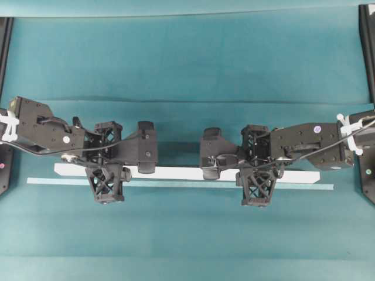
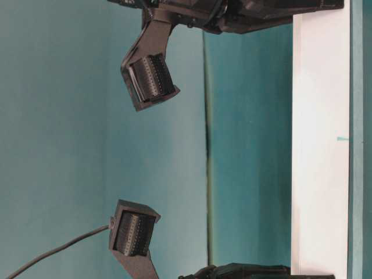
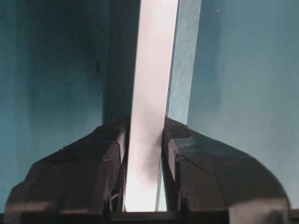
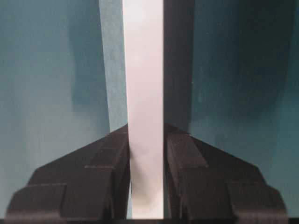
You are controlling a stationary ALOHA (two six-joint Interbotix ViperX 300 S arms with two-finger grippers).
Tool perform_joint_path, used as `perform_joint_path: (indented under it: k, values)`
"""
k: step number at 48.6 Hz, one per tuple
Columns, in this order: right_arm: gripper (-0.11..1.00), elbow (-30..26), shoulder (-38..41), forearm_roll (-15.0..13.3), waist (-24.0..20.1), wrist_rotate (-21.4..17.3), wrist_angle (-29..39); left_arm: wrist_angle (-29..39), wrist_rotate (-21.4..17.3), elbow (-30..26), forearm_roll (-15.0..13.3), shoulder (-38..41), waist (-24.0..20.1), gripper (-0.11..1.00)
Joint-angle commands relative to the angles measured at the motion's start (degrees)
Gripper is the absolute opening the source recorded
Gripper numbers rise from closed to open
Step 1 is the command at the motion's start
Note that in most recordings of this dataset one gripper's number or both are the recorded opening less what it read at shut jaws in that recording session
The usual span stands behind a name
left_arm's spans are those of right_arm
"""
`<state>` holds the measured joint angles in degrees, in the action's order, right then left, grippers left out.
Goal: Lift a wooden board with both hands.
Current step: 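Set the board down on the table with both grippers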
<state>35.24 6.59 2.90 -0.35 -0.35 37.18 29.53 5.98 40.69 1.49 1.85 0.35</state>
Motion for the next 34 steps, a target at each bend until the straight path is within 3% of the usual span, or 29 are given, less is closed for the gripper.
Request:
perform_joint_path:
  k: [1,28,30,34]
  values:
    - [0.21,0.35,0.35,-0.44,0.09,0.26,-2.2,-0.09,0.0,0.35,0.09,0.0,0.18,0.18]
    - [0.22,0.62,0.18,-0.35,0.26,-0.09,-4.04,-1.93,-0.09,1.85,0.09,-1.32,0.97,0.18]
    - [0.25,0.53,0.18,-0.18,0.26,-0.09,-4.04,-2.02,-0.09,1.85,0.09,-1.32,1.05,0.18]
    - [0.47,0.44,0.35,-0.18,0.26,-0.26,-3.34,-2.29,-0.09,2.02,0.09,-1.58,1.05,0.18]
